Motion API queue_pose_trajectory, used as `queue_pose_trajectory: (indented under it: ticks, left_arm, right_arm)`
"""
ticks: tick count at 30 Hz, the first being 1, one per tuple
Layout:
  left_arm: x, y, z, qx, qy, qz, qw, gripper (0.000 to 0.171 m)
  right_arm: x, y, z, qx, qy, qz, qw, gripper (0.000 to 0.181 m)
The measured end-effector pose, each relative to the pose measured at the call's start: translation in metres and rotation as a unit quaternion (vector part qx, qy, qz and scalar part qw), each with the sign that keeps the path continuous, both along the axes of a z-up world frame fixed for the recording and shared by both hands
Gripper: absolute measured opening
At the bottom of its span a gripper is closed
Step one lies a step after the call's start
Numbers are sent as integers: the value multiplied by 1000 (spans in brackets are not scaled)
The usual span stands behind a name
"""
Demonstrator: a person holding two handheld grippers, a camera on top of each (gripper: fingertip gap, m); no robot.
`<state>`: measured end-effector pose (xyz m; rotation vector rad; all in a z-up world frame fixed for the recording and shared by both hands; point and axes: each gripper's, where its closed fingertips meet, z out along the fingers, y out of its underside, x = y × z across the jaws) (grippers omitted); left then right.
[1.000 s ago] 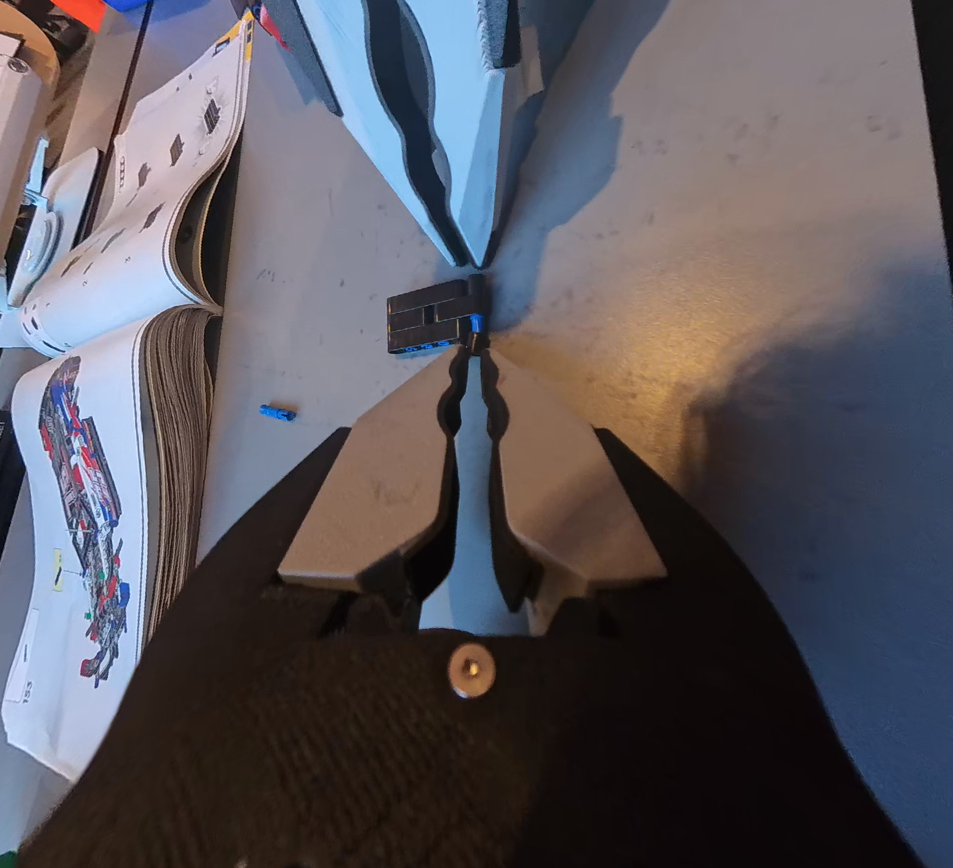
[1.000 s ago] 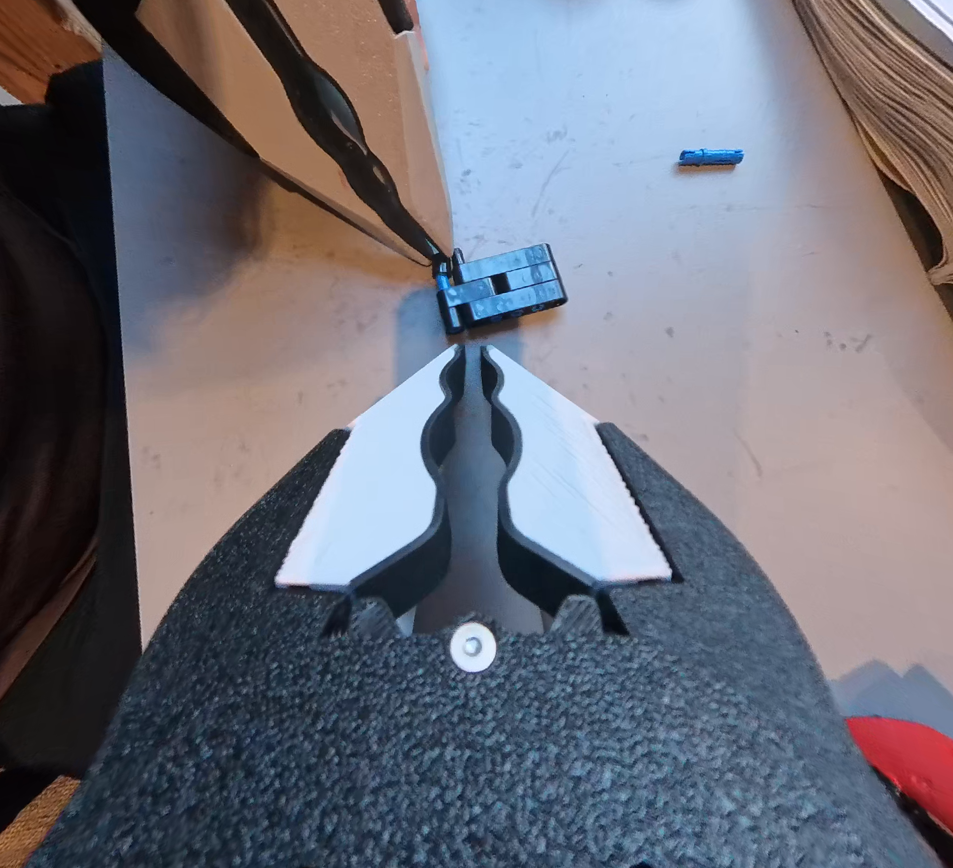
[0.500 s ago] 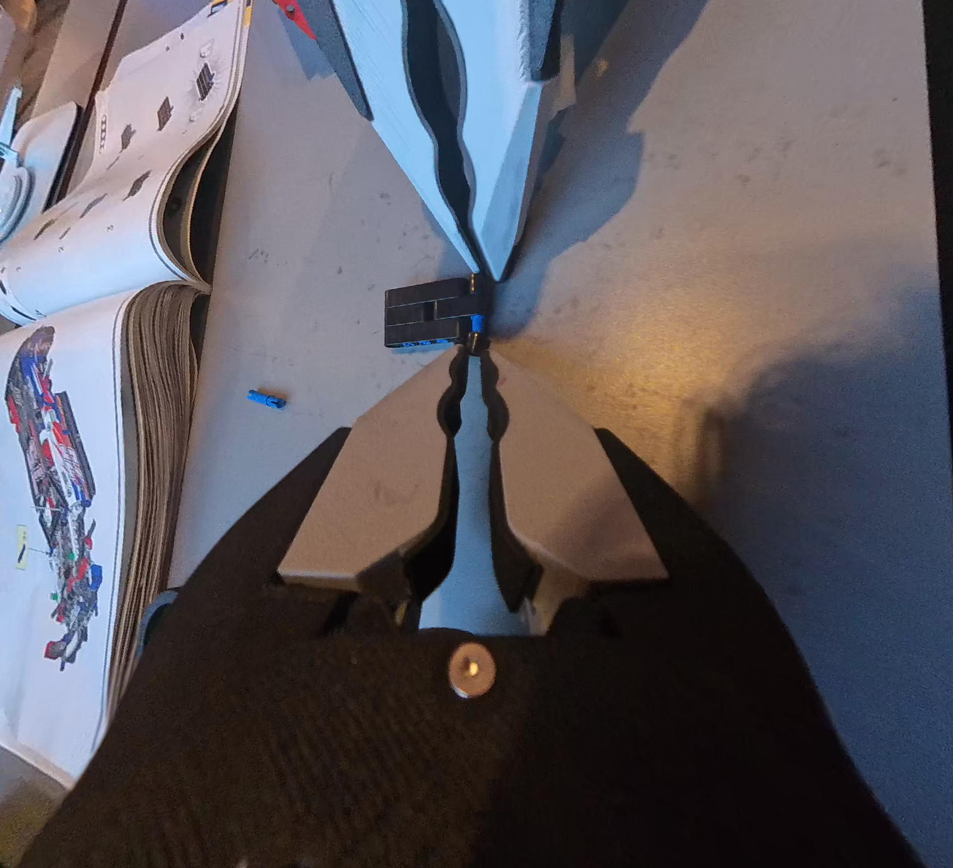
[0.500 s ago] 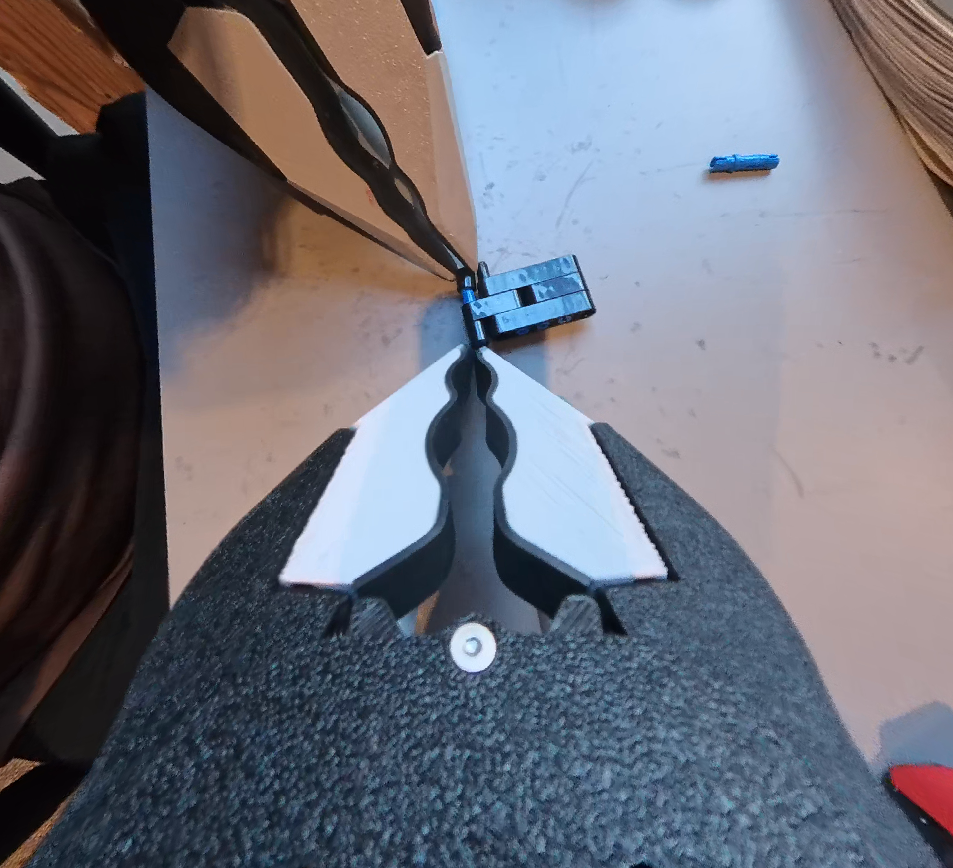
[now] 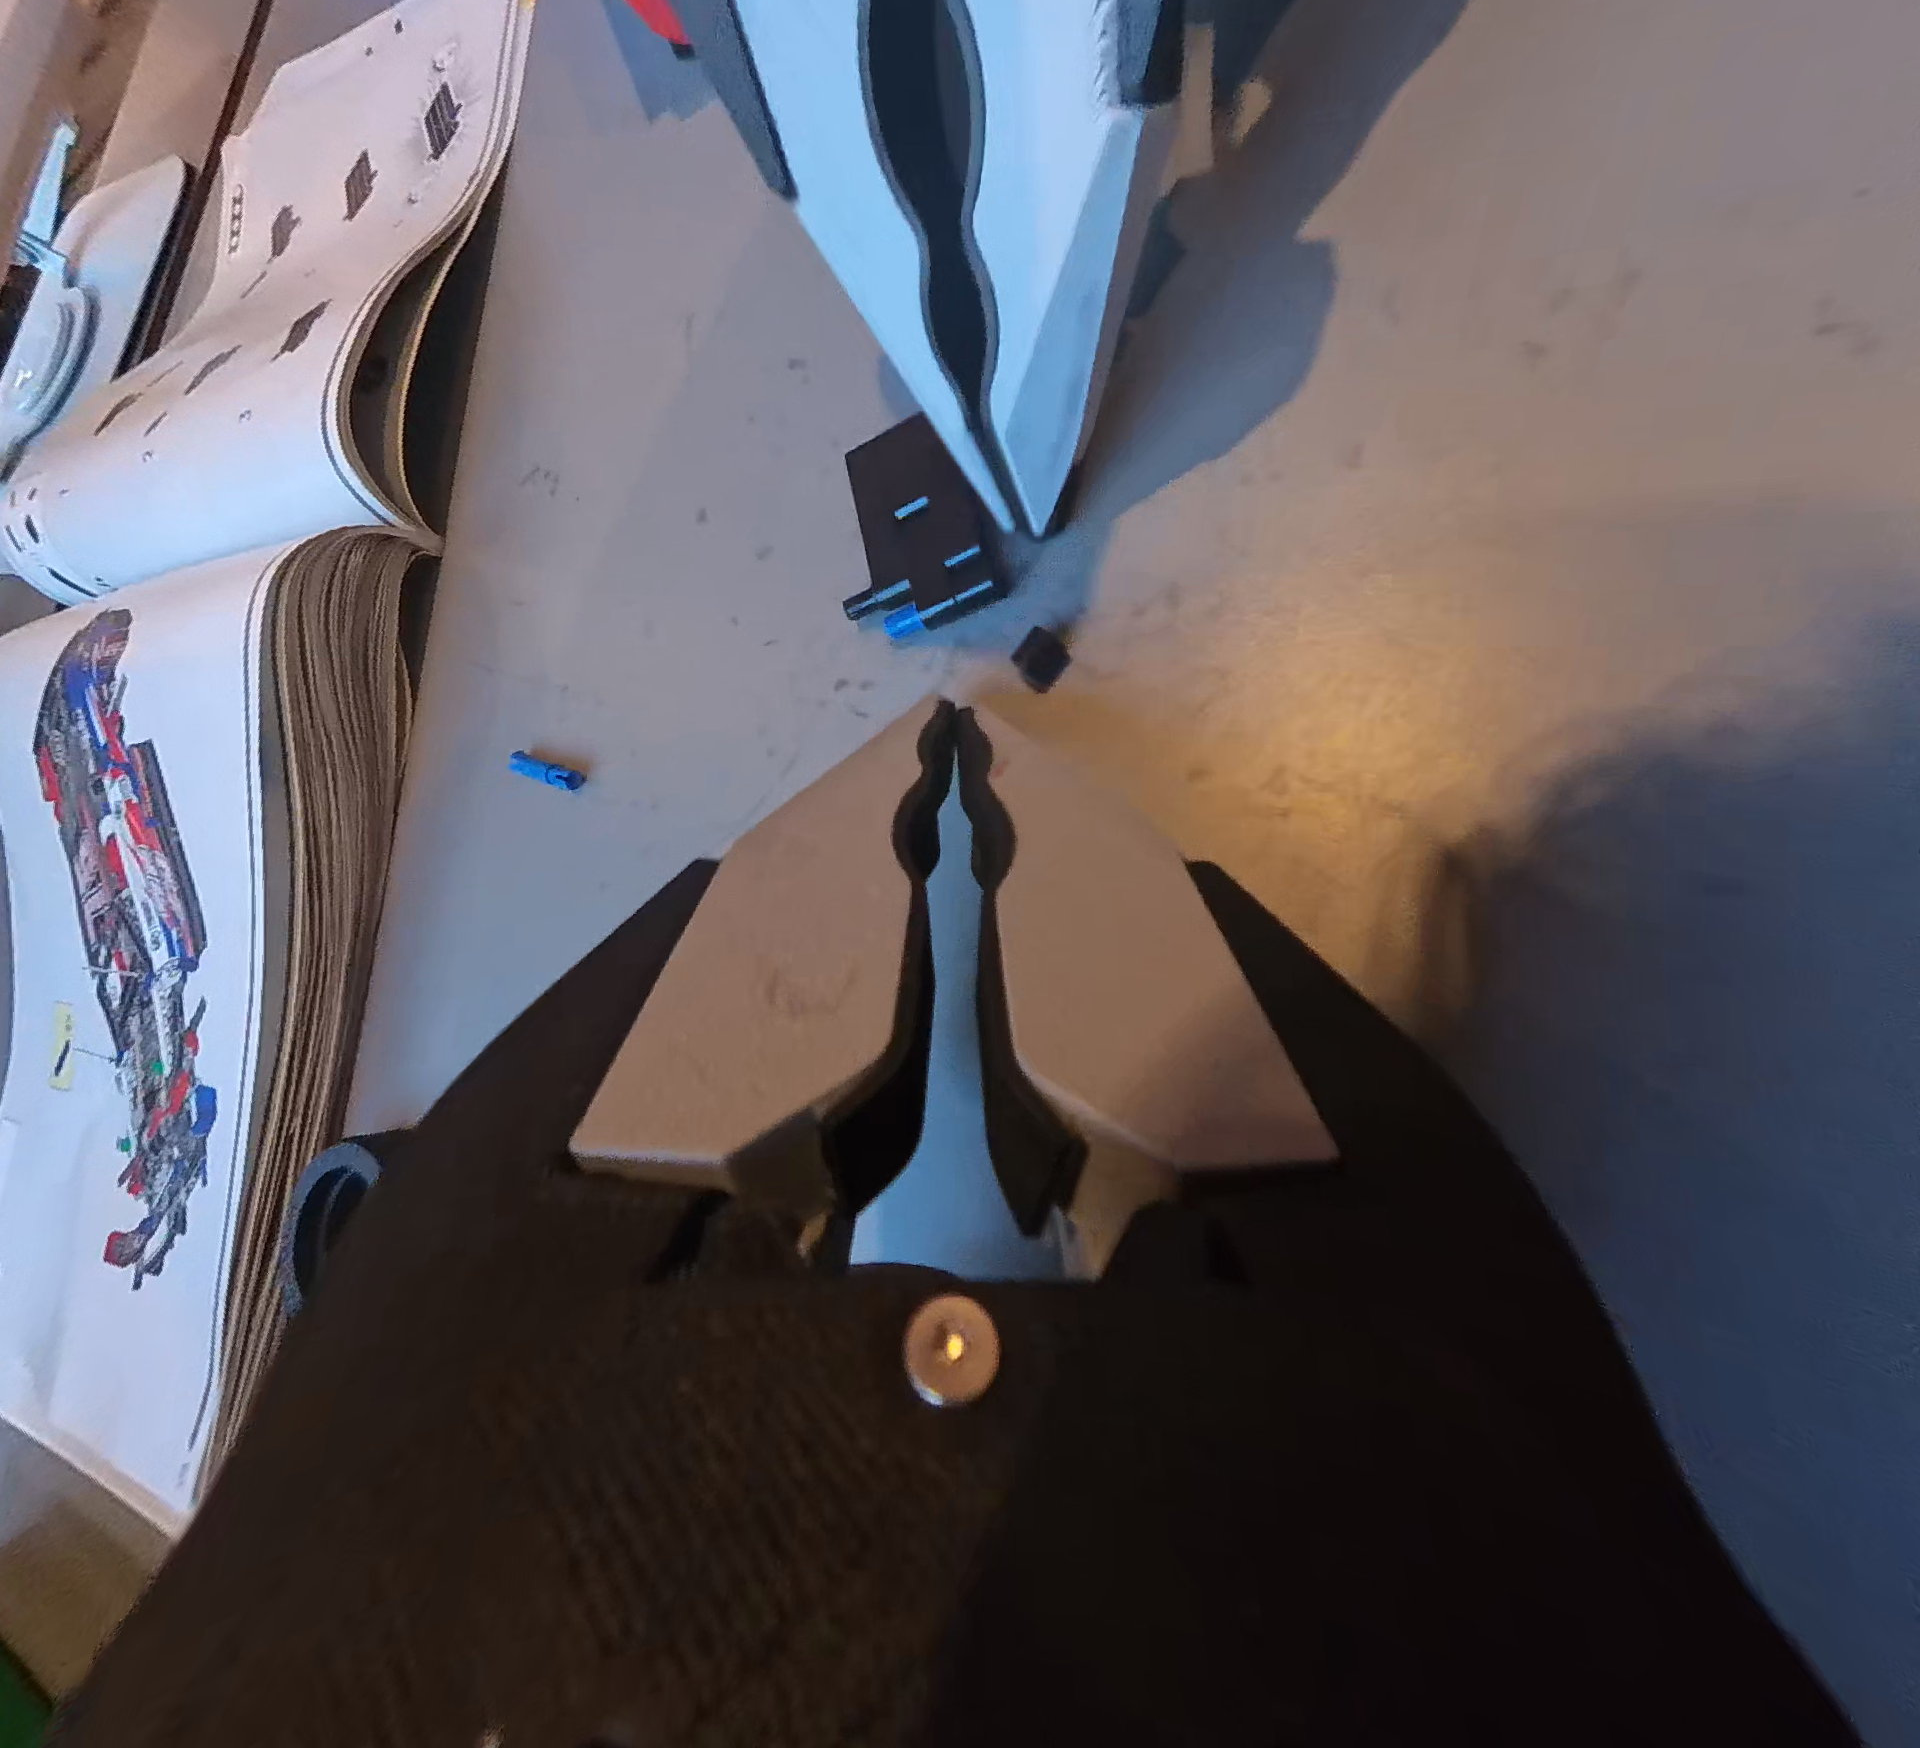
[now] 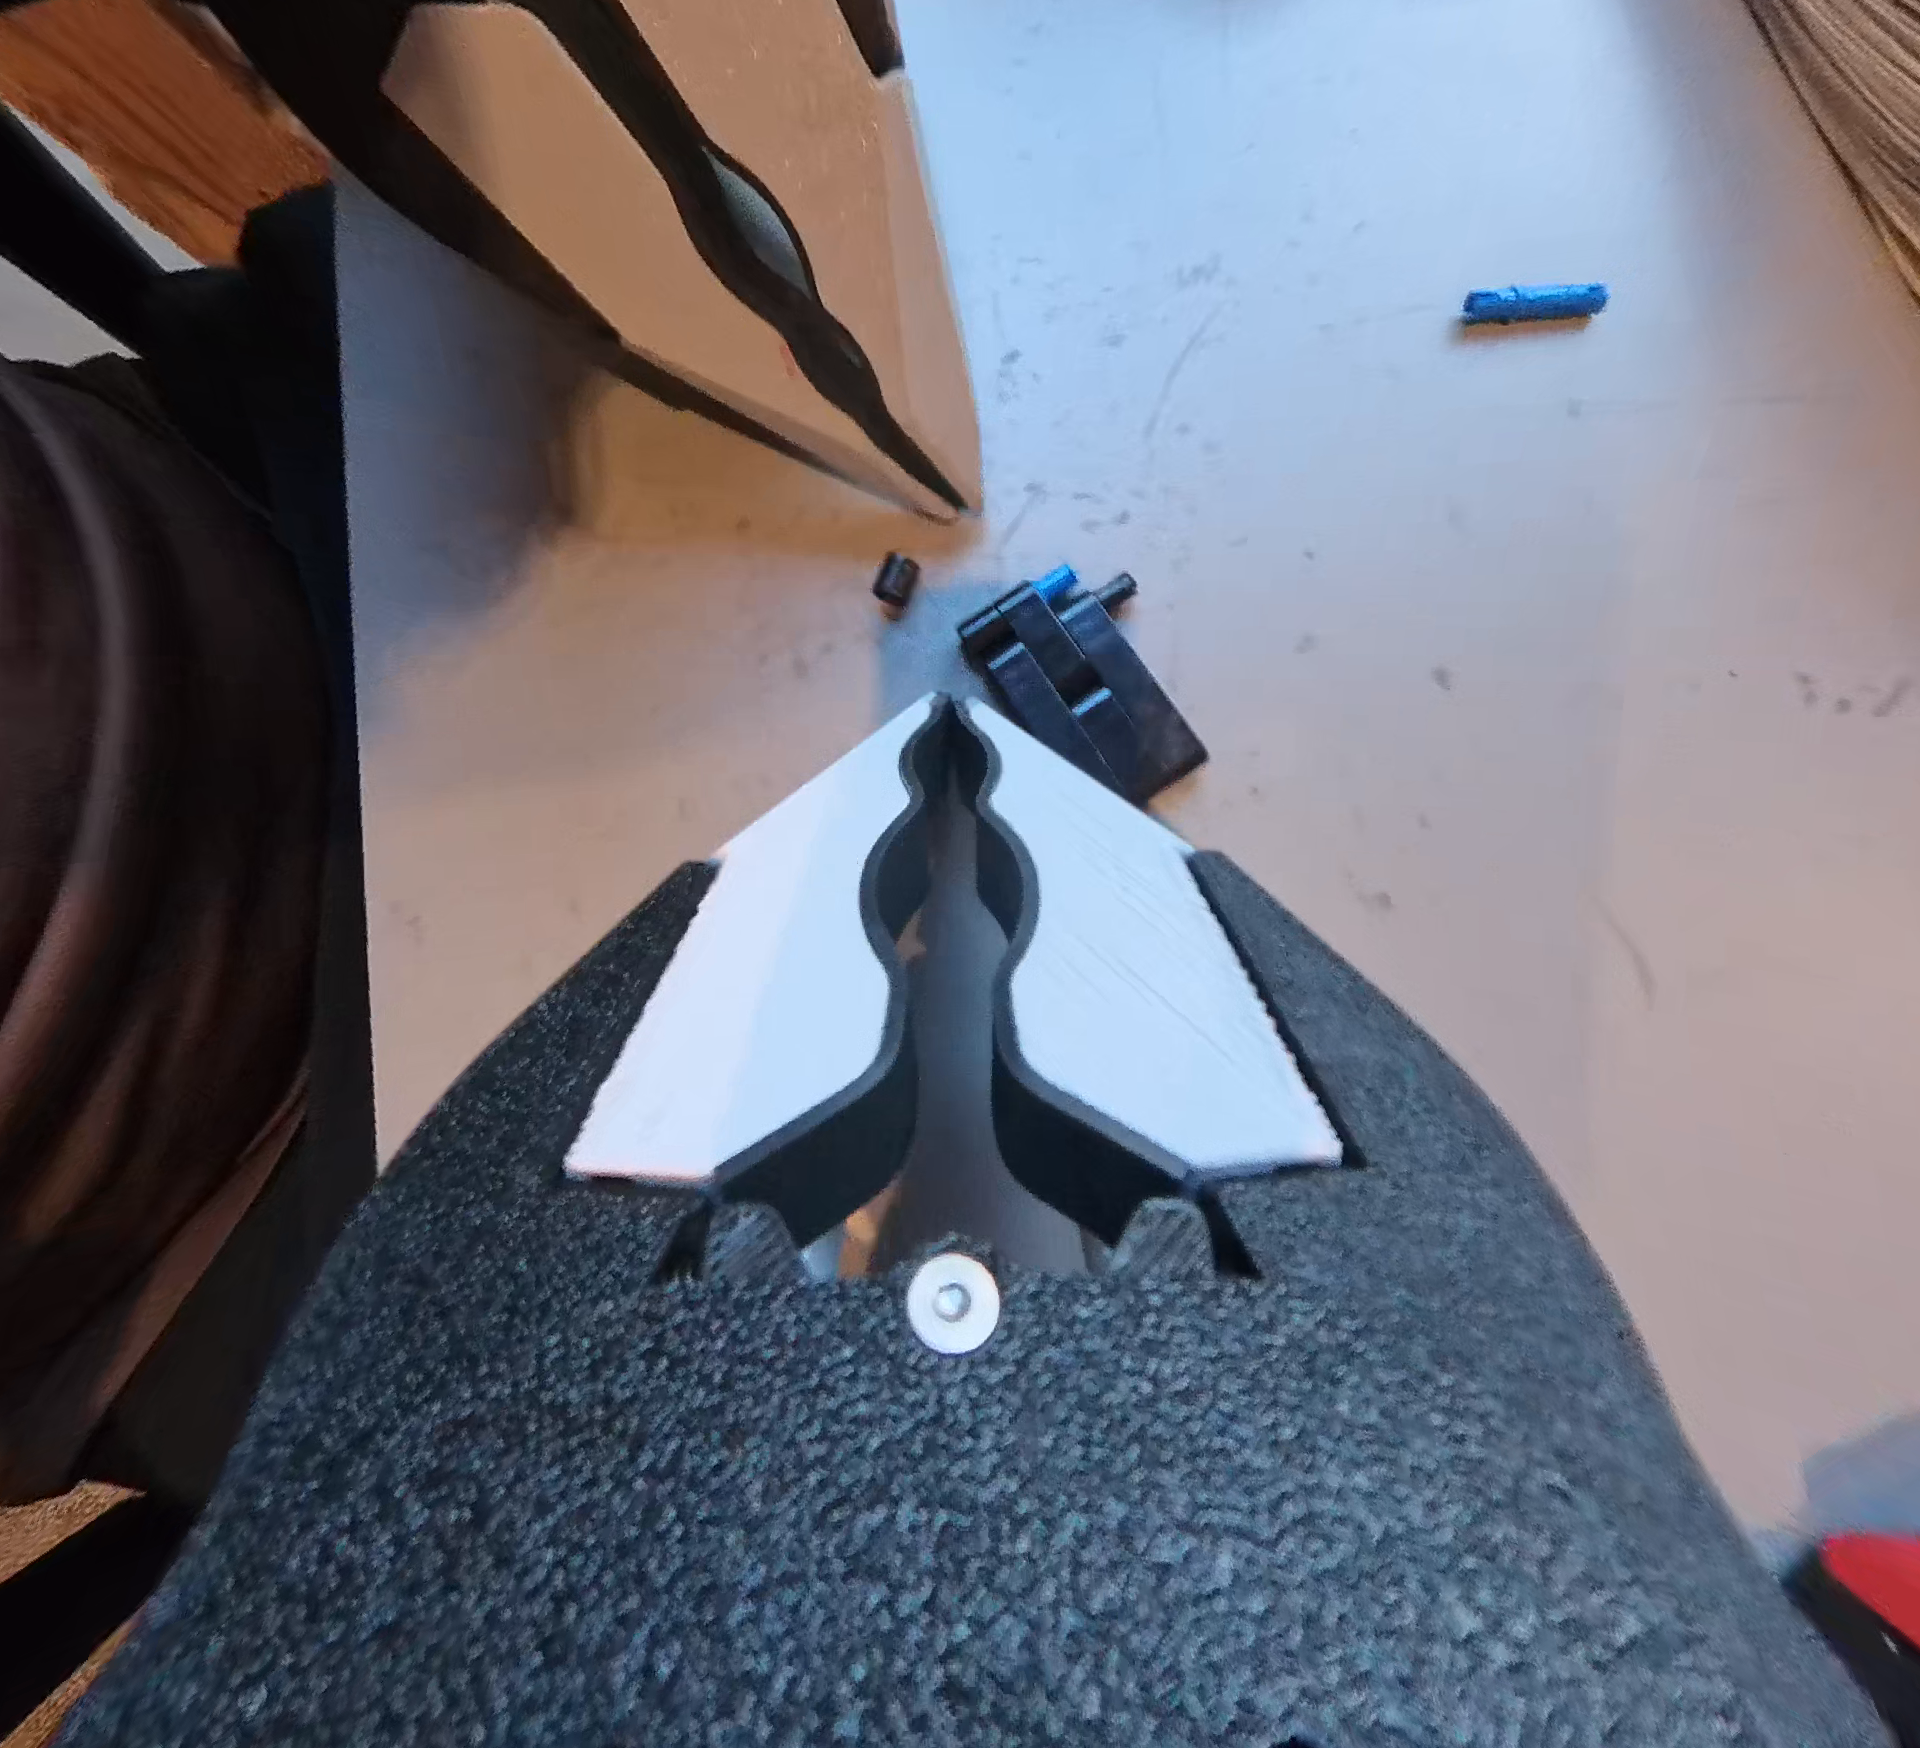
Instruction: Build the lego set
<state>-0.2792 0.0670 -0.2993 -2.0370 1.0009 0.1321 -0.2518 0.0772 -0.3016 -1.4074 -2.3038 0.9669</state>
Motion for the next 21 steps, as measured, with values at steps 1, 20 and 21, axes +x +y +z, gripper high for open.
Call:
queue_pose_trajectory:
  ticks: [1, 20, 21]
  left_arm:
    - [-2, 0, 0, 2, 3, 2, 1000, 0]
    - [-23, -1, 2, -31, -60, 61, 996, 12]
    - [-24, -1, 2, -31, -63, 64, 995, 14]
  right_arm:
    - [2, 4, 1, 8, -1, -6, 1000, 0]
    - [-12, 34, 7, -21, -7, -217, 976, 58]
    - [-14, 37, 4, -2, -5, -225, 974, 60]
